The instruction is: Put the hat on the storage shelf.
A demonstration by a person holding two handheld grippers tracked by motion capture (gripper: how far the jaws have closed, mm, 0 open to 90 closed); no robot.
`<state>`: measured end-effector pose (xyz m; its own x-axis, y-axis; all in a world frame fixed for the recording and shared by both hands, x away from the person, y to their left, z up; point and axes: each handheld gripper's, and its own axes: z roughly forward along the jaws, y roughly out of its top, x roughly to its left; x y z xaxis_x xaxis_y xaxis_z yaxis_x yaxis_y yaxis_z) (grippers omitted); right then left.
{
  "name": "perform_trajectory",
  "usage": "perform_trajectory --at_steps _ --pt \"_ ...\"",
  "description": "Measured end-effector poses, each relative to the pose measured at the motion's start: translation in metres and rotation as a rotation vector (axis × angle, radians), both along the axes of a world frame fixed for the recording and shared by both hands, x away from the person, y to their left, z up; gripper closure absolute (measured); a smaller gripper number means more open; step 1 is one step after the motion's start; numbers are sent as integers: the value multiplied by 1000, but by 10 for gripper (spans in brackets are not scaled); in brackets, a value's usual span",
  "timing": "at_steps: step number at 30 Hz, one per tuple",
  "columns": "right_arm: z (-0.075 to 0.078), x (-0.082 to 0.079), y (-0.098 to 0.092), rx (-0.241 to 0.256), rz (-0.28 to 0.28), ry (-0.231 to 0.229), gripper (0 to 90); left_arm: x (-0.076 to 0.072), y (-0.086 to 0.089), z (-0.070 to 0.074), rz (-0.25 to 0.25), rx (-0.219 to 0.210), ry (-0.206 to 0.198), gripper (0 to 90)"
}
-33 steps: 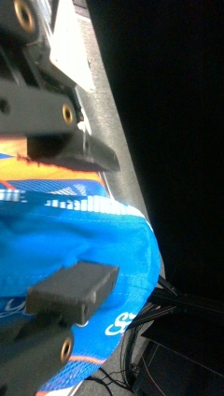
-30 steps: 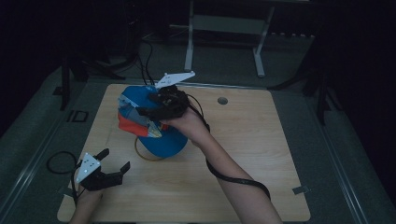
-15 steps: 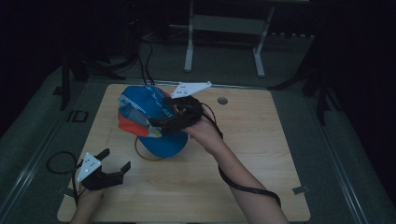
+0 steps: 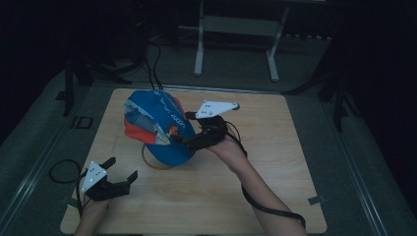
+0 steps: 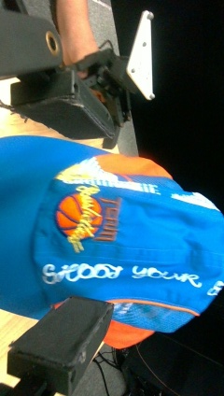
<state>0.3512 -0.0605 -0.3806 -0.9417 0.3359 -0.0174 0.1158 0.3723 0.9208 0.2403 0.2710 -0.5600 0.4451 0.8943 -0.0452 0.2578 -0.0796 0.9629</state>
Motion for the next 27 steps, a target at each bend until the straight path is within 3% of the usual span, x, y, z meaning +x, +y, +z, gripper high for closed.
perform_trajectory --at_steps 11,20,27 --pt "-23 -13 -28 6 1 7 140 0 0 0 -3 3 0 35" --pt "-58 -27 -49 6 -1 34 141 -1 0 0 -2 2 -2 35" --pt "-75 -30 -66 3 -19 37 143 -1 0 -1 -3 1 2 35"
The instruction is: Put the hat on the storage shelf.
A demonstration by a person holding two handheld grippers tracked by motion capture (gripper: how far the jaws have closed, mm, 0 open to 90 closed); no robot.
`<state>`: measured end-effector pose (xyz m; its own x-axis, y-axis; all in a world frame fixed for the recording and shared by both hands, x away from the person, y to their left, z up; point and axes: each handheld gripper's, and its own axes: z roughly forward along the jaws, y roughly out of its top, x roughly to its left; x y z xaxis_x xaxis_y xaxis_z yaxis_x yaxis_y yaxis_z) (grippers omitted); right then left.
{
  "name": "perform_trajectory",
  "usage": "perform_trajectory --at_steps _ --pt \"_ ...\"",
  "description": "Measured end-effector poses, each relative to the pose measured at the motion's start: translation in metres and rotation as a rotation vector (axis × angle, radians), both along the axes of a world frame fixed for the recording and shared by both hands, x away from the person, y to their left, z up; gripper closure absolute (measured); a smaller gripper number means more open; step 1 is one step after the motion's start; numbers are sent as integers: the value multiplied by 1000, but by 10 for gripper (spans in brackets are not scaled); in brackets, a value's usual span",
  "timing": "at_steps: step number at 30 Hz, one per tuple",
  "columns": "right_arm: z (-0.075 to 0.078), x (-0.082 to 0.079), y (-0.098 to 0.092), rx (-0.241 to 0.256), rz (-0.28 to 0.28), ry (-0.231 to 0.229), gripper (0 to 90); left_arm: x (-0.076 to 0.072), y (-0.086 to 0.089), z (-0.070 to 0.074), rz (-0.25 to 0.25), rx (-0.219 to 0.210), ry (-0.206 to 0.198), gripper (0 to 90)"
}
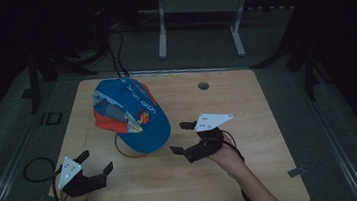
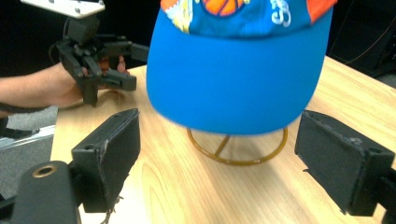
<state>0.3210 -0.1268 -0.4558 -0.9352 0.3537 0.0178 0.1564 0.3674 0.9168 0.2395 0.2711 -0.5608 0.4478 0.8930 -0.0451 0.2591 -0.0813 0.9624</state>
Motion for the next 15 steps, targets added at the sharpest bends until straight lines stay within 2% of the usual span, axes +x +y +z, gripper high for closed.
perform_trajectory --at_steps 15 --pt "-50 -2 -21 -35 -18 49 146 0 0 -1 -5 12 8 35"
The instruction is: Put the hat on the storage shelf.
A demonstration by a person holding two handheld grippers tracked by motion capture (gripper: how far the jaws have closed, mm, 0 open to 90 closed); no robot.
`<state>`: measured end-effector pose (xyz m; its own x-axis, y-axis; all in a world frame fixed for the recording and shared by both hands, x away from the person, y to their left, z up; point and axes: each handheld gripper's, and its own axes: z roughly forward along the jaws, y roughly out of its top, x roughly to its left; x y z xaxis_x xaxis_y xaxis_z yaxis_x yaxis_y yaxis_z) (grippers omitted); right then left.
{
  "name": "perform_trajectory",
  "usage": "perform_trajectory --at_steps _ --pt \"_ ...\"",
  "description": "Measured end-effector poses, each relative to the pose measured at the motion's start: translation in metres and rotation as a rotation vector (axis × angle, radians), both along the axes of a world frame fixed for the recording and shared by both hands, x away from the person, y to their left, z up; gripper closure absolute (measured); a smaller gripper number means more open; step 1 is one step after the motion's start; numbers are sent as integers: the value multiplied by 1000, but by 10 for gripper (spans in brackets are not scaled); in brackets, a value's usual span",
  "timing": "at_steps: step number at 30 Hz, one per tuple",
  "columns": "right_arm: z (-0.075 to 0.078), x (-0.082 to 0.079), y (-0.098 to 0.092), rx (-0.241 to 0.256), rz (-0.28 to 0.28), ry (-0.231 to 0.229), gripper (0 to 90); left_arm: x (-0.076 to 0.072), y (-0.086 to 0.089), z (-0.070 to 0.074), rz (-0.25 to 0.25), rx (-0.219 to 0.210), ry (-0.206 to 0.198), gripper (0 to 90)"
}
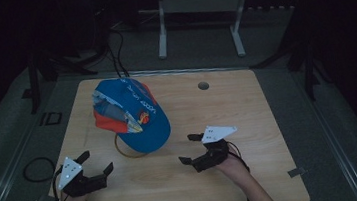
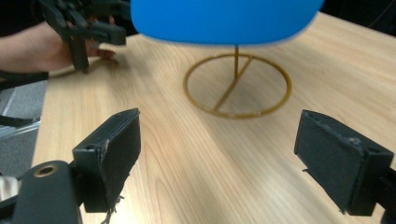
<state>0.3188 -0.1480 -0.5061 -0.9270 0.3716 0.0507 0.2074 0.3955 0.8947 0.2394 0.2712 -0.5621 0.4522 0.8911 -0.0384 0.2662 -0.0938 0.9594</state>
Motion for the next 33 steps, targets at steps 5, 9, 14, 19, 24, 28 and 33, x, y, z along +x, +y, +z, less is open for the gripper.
perform_trajectory --at_steps 5,9,14,19,24,28,33 --pt "-14 1 -10 -22 -14 8 146 0 1 0 1 3 1 35" --pt "-26 1 -19 -36 -25 16 147 0 1 -1 -1 5 5 35" --pt "-39 0 -27 -64 -39 41 148 0 0 0 -4 23 8 35" --pt "-47 -2 -36 -73 -50 39 148 0 -1 -1 -7 19 11 36" --pt "-50 -3 -44 -62 -50 2 148 -1 1 -1 -6 14 13 39" --pt "-51 -3 -49 -82 -56 -8 148 -1 2 -2 -9 17 16 40" --pt "-51 -2 -55 -91 -67 -11 148 -1 2 -2 -12 19 16 40"
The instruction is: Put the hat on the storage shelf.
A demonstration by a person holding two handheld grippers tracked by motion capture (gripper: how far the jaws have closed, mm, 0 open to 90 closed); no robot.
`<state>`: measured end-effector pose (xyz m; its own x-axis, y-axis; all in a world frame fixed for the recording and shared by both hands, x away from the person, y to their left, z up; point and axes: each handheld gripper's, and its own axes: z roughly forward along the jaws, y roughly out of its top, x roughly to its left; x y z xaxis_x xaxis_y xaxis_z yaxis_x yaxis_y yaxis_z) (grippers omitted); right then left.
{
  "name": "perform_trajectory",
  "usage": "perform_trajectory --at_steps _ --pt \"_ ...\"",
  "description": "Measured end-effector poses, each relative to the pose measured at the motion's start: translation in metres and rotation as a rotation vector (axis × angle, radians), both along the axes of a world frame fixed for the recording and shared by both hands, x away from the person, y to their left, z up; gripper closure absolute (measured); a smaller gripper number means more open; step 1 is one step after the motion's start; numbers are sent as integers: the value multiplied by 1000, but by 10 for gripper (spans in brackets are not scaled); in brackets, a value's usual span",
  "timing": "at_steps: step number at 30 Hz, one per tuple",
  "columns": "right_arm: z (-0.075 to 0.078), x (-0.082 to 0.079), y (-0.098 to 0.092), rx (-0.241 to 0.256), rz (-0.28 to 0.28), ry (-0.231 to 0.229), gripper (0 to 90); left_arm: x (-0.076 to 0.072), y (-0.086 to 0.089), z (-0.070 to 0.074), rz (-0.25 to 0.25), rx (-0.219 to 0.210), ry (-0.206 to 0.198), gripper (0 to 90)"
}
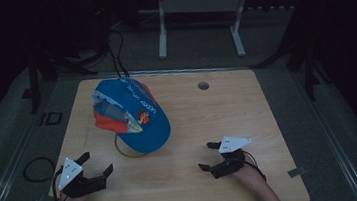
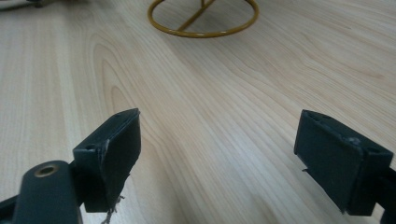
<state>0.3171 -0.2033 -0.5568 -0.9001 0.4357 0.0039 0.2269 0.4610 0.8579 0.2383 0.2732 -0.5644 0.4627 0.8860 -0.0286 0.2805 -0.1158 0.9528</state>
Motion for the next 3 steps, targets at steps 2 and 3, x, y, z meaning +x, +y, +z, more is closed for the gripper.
perform_trajectory --at_steps 2,3 --pt "-1 1 -3 5 -9 4 148 0 0 0 -2 1 0 41" --pt "-1 1 -3 7 -10 5 148 0 0 0 -2 0 0 41"
